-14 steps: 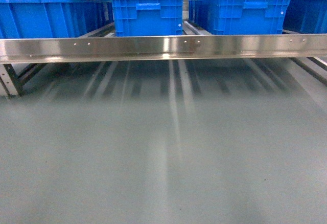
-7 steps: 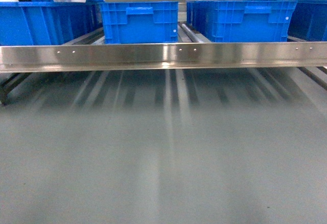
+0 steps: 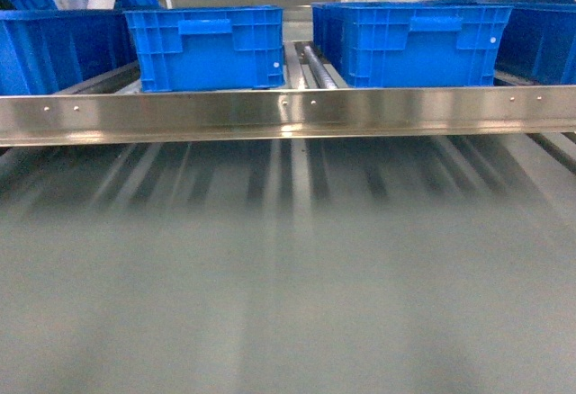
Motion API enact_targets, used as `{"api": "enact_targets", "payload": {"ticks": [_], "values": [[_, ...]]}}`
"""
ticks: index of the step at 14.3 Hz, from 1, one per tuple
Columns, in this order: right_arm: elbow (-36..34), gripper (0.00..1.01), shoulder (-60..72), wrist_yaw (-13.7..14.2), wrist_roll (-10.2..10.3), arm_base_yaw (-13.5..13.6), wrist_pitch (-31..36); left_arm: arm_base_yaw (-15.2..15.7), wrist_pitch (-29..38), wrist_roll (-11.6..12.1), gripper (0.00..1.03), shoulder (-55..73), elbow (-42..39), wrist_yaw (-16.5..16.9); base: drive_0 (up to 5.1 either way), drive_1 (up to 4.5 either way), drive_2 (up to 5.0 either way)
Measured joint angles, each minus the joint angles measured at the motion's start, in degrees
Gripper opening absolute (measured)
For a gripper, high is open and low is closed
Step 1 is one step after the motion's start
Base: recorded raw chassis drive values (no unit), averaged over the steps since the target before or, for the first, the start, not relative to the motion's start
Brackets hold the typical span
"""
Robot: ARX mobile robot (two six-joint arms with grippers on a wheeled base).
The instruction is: Sort blue parts and orange caps into right shelf containers
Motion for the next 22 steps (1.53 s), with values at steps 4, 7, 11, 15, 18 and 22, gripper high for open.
{"api": "enact_targets", "payload": {"ticks": [4, 7, 11, 15, 18, 22], "values": [[0.00, 0.41, 0.00, 0.00, 0.00, -0.04, 0.09, -0.07, -0.11, 0.00, 0.45, 0.02, 0.00, 0.02, 3.0, 2.03, -4.9], [0.00, 0.41, 0.00, 0.00, 0.00, -0.04, 0.22, -0.07, 0.07, 0.00, 0.45, 0.00, 0.00, 0.02, 2.7, 2.30, -5.0], [0.00, 0.41, -0.07, 0.02, 0.00, -0.04, 0.26, -0.07, -0.09, 0.00, 0.45, 0.13, 0.00, -0.02, 2.6, 2.49, -5.0], [0.00, 0.41, 0.00, 0.17, 0.00, -0.04, 0.28, -0.26, -0.11, 0.00, 0.45, 0.07, 0.00, 0.15, 0.0, 3.92, -3.7], [0.00, 0.41, 0.00, 0.24, 0.00, -0.04, -0.02, -0.31, -0.09, 0.00, 0.45, 0.02, 0.00, 0.28, -2.9, 5.09, -1.8], [0.00, 0.41, -0.02, 0.17, 0.00, -0.04, 0.24, -0.26, -0.09, 0.00, 0.45, 0.02, 0.00, 0.09, -3.0, 5.06, -1.7]]}}
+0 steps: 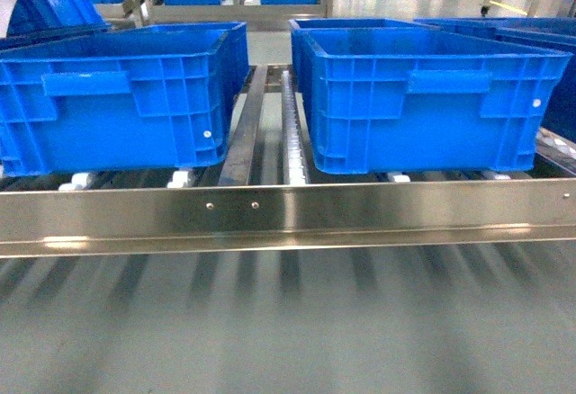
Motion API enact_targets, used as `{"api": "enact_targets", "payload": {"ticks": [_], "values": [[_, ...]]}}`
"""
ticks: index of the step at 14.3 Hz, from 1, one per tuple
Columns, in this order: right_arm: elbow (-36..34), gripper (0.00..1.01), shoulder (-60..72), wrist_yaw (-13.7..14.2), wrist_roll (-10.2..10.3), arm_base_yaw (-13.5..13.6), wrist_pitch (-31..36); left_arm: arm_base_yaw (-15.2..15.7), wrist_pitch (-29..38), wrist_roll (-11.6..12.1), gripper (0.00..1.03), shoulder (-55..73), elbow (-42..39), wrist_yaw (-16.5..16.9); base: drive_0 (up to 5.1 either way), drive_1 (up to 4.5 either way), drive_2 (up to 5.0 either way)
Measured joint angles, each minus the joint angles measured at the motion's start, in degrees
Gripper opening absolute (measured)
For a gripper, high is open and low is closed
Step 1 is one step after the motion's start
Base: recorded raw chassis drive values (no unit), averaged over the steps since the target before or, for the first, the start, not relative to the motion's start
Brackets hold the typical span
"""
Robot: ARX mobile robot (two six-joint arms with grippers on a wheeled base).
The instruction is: Sort blue parts and orange caps into right shelf containers
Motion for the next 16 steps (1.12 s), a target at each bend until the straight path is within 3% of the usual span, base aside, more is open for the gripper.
{"api": "enact_targets", "payload": {"ticks": [6, 16], "values": [[0.00, 0.41, 0.02, -0.17, 0.00, 0.04, -0.11, 0.15, 0.07, 0.00, 0.45, 0.00, 0.00, -0.11, -0.6, 4.24, -4.0], [0.00, 0.41, 0.13, -0.15, 0.00, 0.00, -0.09, 0.15, 0.11, 0.00, 0.44, 0.07, 0.00, -0.11, 0.0, 0.00, 0.0]]}}
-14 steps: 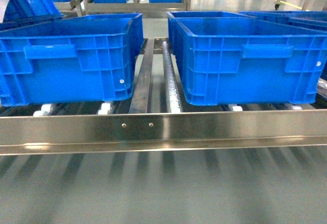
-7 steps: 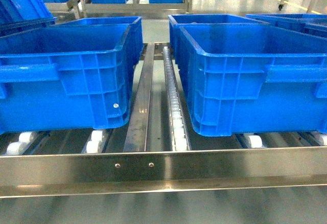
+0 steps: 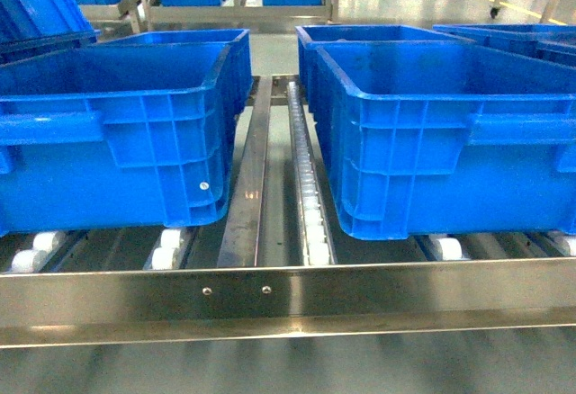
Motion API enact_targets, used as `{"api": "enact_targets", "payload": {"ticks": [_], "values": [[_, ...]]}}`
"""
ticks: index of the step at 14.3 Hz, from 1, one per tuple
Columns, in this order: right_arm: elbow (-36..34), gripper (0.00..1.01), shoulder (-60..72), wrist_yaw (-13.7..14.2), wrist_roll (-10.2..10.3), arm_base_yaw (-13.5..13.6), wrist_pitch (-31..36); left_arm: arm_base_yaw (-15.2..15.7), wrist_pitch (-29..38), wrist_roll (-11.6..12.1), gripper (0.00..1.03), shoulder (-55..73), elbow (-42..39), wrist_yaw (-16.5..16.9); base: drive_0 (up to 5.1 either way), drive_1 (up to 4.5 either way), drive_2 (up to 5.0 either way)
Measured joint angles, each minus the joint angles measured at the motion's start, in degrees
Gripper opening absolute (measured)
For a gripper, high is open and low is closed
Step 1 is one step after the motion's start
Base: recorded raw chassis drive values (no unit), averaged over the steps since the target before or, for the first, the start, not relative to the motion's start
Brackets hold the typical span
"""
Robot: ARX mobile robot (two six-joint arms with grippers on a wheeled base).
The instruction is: Sort blue parts and orange caps into right shelf containers
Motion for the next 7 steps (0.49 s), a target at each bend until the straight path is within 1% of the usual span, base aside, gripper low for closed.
{"api": "enact_targets", "payload": {"ticks": [7], "values": [[0.00, 0.41, 0.00, 0.00, 0.00, 0.00, 0.00, 0.00, -0.02, 0.00, 0.44, 0.00, 0.00, 0.00, 0.0, 0.00, 0.0]]}}
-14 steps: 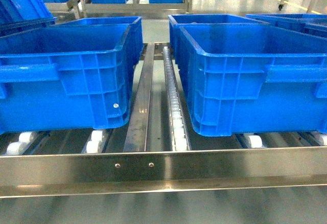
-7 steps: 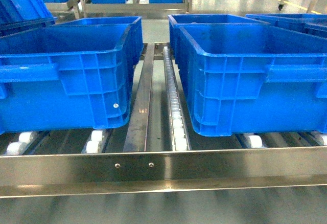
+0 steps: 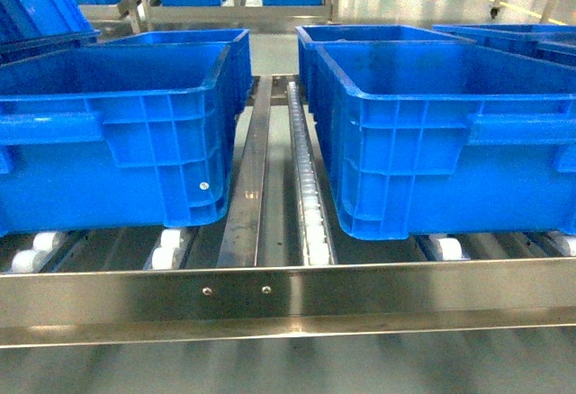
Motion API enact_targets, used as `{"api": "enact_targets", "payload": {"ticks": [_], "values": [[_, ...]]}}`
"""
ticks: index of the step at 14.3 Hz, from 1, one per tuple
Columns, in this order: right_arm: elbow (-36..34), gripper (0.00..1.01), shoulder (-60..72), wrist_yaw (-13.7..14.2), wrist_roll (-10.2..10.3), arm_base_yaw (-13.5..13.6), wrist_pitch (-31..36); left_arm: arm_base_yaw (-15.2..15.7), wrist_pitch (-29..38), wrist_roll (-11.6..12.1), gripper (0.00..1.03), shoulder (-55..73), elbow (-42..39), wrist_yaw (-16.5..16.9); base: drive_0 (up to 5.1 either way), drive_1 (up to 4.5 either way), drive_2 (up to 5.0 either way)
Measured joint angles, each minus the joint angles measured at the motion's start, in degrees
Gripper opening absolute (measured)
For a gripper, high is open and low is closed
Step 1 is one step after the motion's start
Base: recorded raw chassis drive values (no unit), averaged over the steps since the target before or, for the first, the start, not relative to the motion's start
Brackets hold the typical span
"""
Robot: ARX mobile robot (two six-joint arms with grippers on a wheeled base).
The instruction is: Sort blue parts and orange caps into right shelf containers
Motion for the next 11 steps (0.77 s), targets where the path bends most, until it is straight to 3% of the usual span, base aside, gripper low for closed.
{"api": "enact_targets", "payload": {"ticks": [11], "values": [[0.00, 0.41, 0.00, 0.00, 0.00, 0.00, 0.00, 0.00, 0.00, 0.00, 0.44, -0.02, 0.00, 0.00, 0.0, 0.00, 0.0]]}}
